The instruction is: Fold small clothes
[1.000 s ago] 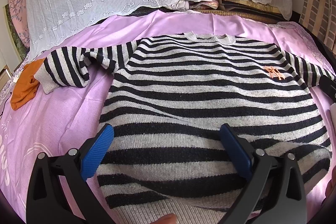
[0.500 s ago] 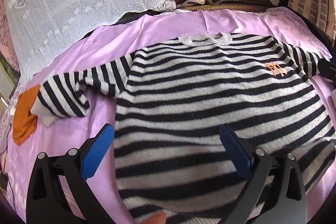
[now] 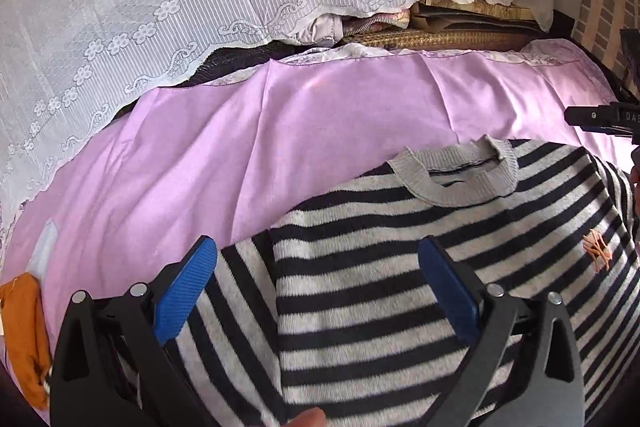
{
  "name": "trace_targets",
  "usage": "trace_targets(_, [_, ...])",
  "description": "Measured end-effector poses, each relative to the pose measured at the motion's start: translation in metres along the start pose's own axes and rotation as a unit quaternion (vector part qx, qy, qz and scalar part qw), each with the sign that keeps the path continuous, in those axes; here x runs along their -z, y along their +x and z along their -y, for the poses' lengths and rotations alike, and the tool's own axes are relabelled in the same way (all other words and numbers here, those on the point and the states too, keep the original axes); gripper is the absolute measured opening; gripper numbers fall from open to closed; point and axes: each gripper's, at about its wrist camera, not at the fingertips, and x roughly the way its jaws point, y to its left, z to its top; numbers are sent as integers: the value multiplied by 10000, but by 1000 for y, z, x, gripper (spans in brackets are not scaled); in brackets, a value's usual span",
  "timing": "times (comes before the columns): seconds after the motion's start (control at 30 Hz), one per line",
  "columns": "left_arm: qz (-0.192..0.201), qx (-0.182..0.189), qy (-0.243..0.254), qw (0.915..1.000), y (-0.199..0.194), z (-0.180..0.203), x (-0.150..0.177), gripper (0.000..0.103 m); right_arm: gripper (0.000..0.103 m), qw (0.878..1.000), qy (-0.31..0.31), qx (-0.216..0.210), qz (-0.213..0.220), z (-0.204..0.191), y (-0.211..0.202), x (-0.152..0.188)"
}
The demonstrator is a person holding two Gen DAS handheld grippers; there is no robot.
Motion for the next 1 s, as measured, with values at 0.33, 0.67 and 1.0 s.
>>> trace_targets(0.33, [-596, 760, -243, 9950, 82, -29, 3, 98, 100, 9795, -1769, 162, -945, -13, 56, 15])
trace_targets(0.67, [-488, 710, 266, 9959, 91, -25, -3, 53, 46, 9730, -2155, 193, -802, -27, 54, 21])
trace_targets(1.0, [-126, 581, 374, 9975, 82, -20, 1, 6, 14, 9737, -2225, 327, -361, -40, 38, 18])
